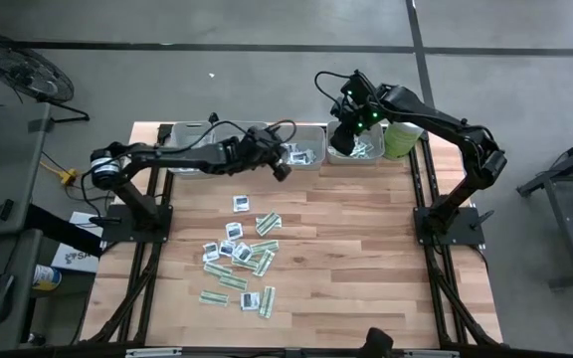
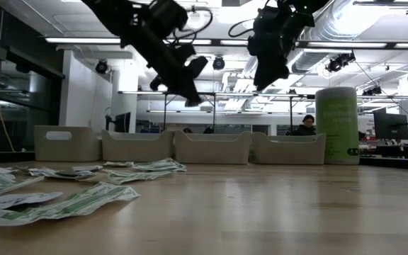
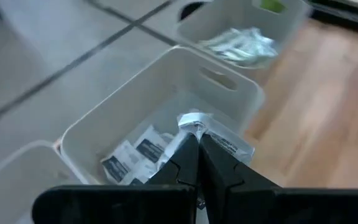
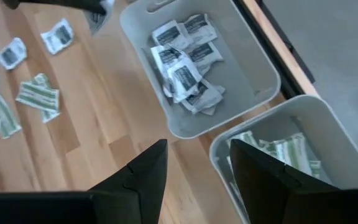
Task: Pick & Place First Aid Supplies
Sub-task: Put the gray towelette pack into the middle right gray bin
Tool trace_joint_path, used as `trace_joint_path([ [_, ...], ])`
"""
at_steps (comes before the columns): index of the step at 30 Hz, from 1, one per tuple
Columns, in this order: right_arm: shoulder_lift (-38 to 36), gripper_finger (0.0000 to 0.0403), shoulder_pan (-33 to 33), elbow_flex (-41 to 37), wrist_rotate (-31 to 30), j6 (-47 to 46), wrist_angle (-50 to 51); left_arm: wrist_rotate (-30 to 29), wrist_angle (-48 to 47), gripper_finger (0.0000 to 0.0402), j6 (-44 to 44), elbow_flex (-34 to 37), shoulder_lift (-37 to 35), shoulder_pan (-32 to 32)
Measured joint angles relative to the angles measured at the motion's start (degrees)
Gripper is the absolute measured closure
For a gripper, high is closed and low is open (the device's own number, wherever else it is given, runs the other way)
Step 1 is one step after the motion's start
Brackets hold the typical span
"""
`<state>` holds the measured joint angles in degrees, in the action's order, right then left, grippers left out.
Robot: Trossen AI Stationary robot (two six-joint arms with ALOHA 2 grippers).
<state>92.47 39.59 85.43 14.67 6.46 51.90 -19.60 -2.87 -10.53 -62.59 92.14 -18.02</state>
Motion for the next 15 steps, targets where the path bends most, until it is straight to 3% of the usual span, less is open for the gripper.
trace_joint_path([
  [9,0.00,0.0233,0.00,0.00,-4.35,-0.17,-0.37,2.80,-0.34,0.0401,-22.39,0.00,2.76,-5.80],
  [15,0.00,0.0233,0.02,-0.02,-4.71,0.00,-2.07,5.16,-0.63,0.0401,-31.07,0.00,3.71,-8.24],
])
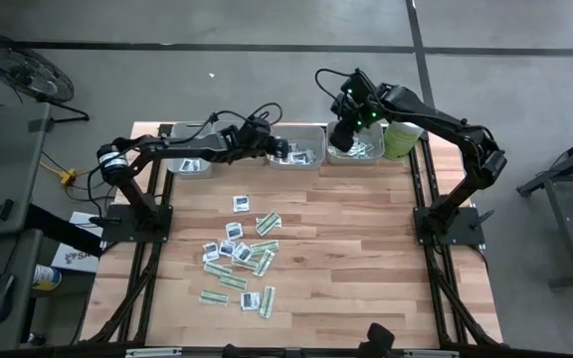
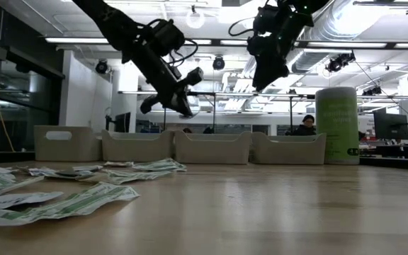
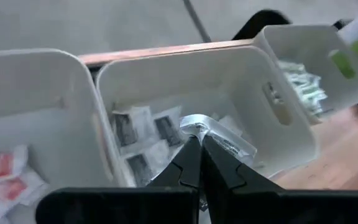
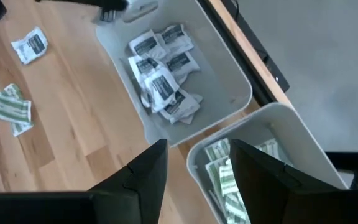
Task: Pick & Place First Aid Supplies
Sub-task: Put the gray towelette pack into the middle right gray bin
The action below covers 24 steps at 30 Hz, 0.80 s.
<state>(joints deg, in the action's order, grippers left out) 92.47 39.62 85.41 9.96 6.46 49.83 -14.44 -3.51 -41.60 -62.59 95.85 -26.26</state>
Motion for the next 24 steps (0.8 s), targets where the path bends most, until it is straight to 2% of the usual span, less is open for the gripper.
trace_joint_path([
  [9,0.02,0.0233,-0.02,0.00,0.80,0.23,-3.29,3.47,4.03,0.0401,-5.41,-0.05,4.47,-0.39],
  [17,0.02,0.0233,-0.02,0.00,3.25,1.09,-3.90,3.25,2.98,0.0400,-5.33,-4.12,8.25,-0.38],
  [20,0.02,0.0233,-0.02,0.00,4.55,1.53,-3.66,3.55,-1.14,0.0382,-4.87,-6.46,9.80,-0.37],
  [24,0.02,0.0233,-0.02,0.00,7.70,3.52,-3.42,3.83,-5.20,0.0330,-2.01,-8.85,11.05,-0.39],
])
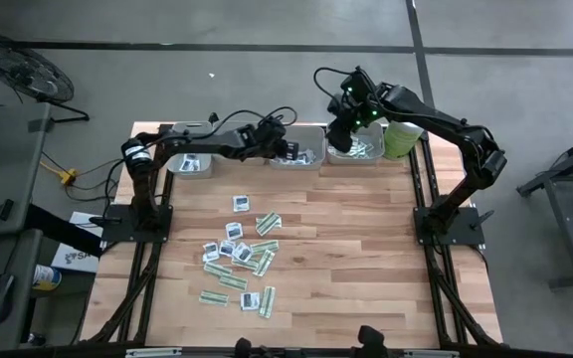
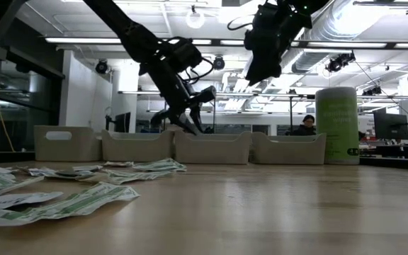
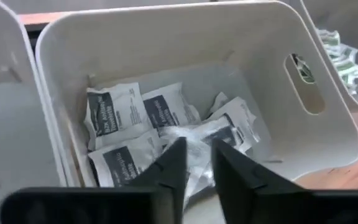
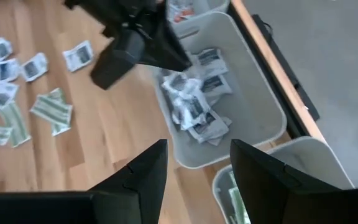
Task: Pick & Place First Aid Supplies
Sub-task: Put the gray towelette pack into the middle right gray bin, then put the green bandage into the right gray bin
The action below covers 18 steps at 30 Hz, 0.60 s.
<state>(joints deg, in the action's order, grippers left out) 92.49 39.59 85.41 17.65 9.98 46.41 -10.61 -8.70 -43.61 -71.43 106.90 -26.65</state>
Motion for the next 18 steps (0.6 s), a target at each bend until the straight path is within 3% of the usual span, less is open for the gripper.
trace_joint_path([
  [8,0.00,0.0233,-0.13,0.00,3.11,2.48,0.20,-0.37,-2.23,0.0236,5.76,-1.21,0.12,-0.03],
  [13,-0.48,0.0233,-0.13,-1.72,5.42,4.29,0.94,-0.28,-7.58,0.0224,7.54,-1.23,-1.97,0.02],
  [18,-7.02,0.0233,-0.42,-14.06,6.29,1.52,-8.55,-0.89,-12.93,0.0225,8.67,-1.14,-5.72,0.91],
])
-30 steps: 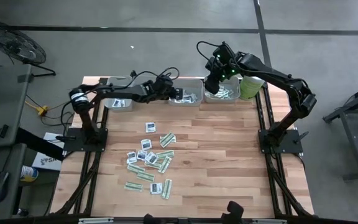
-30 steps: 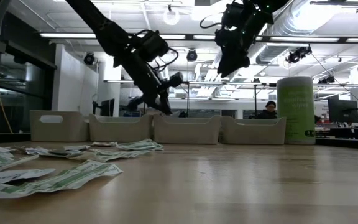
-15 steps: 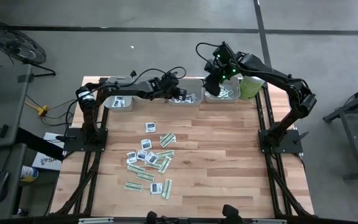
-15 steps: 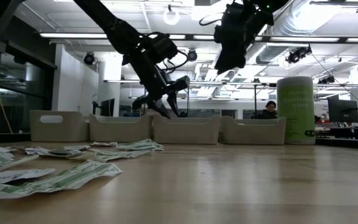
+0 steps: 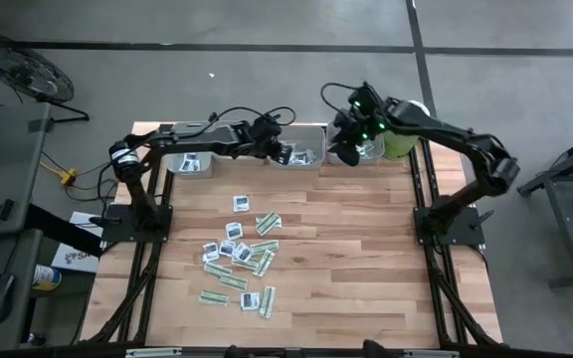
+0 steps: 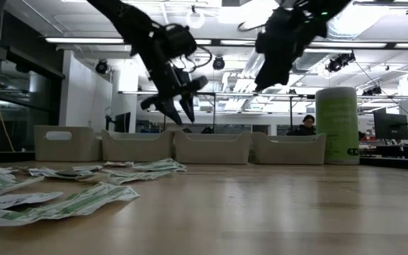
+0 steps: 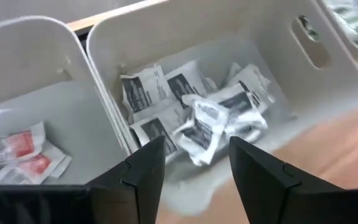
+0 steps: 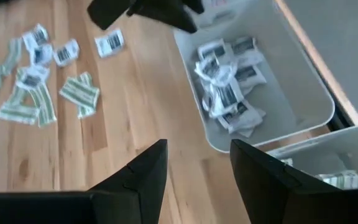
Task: Pick & Place First Aid Supplies
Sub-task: Put the green bandage into the right gray bin
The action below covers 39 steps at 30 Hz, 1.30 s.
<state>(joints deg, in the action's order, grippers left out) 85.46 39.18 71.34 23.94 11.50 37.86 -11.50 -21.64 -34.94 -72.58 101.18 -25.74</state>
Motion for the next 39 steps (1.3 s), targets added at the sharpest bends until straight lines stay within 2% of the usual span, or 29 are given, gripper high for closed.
trace_joint_path([
  [7,-13.28,0.0233,-2.23,-16.05,-1.17,-4.46,-16.67,1.15,-8.71,0.0225,7.40,0.07,-2.49,5.36],
  [11,-18.84,0.0233,-2.97,-22.01,-1.25,-5.70,-24.11,7.05,-13.24,0.0225,10.10,0.07,-2.49,8.86],
  [19,-25.14,0.0233,-2.97,-29.11,-1.29,-7.01,-30.07,16.23,-20.36,0.0225,11.12,0.32,-2.49,12.76],
  [23,-26.15,0.0233,-2.97,-29.91,-1.27,-8.70,-30.33,22.96,-16.83,0.0225,10.67,4.42,-2.48,12.66],
  [27,-26.07,0.0233,-2.97,-29.98,-1.27,-10.17,-30.01,26.00,-12.65,0.0225,10.12,8.19,-3.21,12.66],
  [35,-26.08,0.0233,-2.97,-29.98,-1.03,-10.23,-29.99,27.15,-7.98,0.0225,9.19,12.26,-3.74,12.30],
  [39,-26.07,0.0233,-2.97,-29.98,-1.03,-10.23,-29.96,29.21,-2.11,0.0225,7.61,15.82,-3.74,11.35],
])
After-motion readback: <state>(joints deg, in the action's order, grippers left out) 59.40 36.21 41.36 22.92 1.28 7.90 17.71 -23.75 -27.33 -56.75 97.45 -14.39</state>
